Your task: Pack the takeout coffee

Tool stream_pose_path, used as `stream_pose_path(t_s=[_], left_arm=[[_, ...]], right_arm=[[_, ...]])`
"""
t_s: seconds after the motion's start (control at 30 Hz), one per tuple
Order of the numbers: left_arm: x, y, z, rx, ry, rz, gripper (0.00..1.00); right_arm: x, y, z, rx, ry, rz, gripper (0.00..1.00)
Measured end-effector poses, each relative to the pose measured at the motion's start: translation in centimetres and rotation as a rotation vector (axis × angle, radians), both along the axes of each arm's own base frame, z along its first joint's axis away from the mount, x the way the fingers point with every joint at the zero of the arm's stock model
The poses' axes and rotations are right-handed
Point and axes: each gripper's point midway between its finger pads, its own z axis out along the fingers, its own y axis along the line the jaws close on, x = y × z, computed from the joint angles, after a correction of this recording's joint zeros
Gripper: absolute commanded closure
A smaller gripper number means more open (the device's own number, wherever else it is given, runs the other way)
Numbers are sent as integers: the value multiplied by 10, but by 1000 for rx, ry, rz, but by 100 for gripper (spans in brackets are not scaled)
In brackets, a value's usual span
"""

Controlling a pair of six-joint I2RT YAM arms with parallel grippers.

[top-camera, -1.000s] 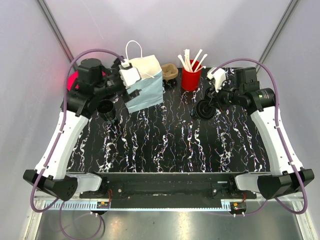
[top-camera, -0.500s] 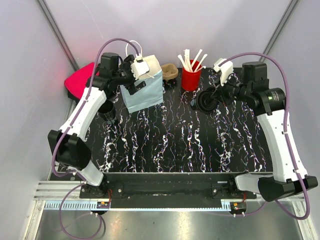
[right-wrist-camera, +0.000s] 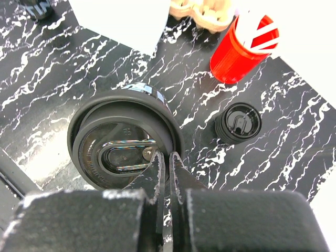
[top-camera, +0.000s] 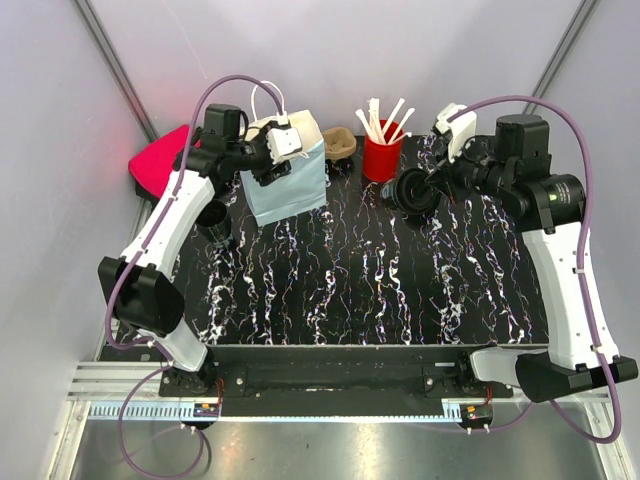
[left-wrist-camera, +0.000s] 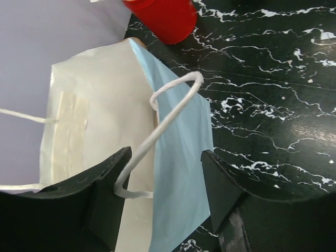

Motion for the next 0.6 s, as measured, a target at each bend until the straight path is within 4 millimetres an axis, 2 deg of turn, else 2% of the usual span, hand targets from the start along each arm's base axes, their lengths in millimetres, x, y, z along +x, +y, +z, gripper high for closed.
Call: stream_pose_path(t_s=[0.07,0.23,0.37,0.6], left_arm=[[-4,-1,-3,5,15,-15,48],[-4,-5,-10,25,38,-36,57],[-5,-8,-23,42,71,-43,74],[-4,-17,-36,66,100,-48,89]], right_arm=[[1,0,5,7,-10,-3,100],[0,1,14,20,-26,-6,100],[0,1,14,22,-26,-8,100],[0,1,15,25,-24,-9,100]])
